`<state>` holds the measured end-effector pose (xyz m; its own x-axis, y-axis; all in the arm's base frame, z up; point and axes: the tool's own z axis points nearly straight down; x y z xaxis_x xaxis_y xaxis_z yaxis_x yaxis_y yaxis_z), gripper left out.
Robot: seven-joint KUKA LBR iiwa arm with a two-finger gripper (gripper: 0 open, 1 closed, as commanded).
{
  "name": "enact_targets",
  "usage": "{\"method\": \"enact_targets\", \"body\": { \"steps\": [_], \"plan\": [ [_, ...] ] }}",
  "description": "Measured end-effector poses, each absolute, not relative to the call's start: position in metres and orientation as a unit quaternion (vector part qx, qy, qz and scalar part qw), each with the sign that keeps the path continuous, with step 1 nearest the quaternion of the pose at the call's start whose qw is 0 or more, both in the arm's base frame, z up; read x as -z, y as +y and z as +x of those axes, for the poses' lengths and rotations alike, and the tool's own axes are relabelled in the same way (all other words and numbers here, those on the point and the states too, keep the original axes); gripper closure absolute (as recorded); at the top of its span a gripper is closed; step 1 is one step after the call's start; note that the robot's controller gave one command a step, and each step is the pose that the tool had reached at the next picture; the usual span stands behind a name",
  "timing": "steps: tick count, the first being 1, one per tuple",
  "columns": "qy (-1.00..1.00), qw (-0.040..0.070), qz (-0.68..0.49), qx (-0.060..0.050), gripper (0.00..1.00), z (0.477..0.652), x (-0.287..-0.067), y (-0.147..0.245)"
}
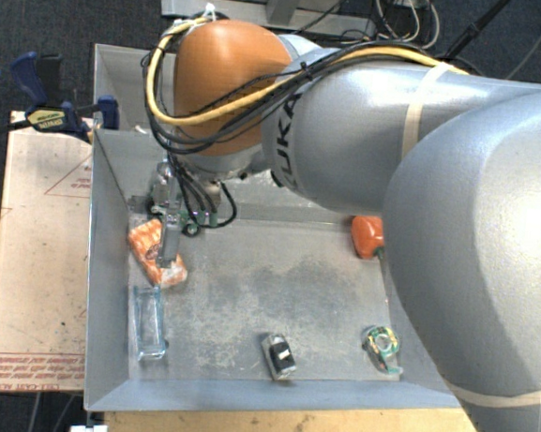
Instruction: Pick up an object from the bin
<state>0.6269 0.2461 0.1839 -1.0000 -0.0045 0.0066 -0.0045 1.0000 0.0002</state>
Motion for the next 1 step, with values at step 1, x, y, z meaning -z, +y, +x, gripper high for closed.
{"method": "enact_targets", "body": {
  "steps": [1],
  "plan": [
    [-1.0, -0.001, 0.001, 0.001, 0.0, 0.6289, -0.1895, 0.2451]
  ]
}}
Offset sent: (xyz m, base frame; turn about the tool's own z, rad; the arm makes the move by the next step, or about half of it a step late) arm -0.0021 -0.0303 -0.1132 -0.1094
